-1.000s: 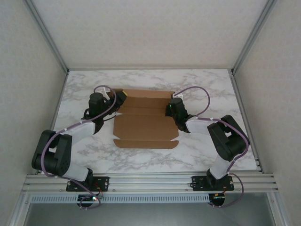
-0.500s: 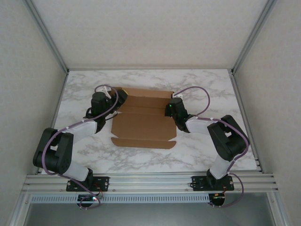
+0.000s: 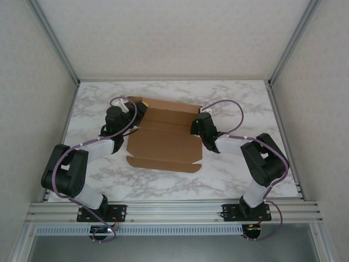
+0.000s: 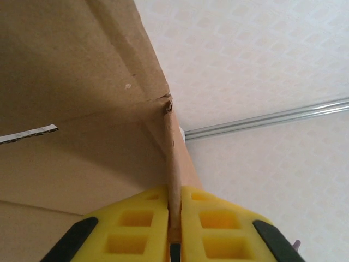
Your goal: Fold the paper box
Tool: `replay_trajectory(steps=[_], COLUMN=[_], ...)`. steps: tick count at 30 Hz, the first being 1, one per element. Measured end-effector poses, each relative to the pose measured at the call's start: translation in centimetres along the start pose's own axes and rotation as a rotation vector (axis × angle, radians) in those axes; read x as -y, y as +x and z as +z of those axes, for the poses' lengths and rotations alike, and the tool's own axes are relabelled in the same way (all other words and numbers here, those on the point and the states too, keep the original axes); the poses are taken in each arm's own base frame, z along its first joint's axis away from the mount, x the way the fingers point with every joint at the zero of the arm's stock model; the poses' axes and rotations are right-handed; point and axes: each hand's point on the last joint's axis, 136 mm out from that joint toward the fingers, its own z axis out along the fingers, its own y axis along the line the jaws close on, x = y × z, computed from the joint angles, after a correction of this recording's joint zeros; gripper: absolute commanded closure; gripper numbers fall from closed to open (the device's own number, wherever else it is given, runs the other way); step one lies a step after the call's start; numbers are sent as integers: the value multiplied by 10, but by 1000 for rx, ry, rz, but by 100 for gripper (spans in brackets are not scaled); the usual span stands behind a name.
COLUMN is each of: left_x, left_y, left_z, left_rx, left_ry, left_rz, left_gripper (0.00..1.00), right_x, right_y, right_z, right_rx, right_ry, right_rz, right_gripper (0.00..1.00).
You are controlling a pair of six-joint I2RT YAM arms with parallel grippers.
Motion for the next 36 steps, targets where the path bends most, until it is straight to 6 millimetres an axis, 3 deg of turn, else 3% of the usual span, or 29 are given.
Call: replay_trajectory(steps=[3,6,10,16,21,30,36], left_x=[-2,-13,-23,-25,-43,-120,-119], left_y=[1,5,9,2,7,31,14], left_z=[0,-1,-11,-42,-59,-53,-28], left_rx=[-4,-20,-38,-13,-44,-200,-211], left_ry=[-10,-58,-135,-272,-389,-605,-626], left_rz=[2,12,53,183,257,242,285], left_gripper=[66,56,55,60,60,54,50], right_x=[2,6,11,16,19,19,18], right_y=[-1,-2,-3,-3,-4,-4,-4], right_z=[0,0,-1,-1,-2,-1,-1], right_rx=[-4,-9,-17,-21,-21,-24,-25], right_ry=[18,47,81,112,119,115,112], right_rz=[4,8,1,-6,-5,-30,-37], right_gripper=[100,100,100,100,100,100,100])
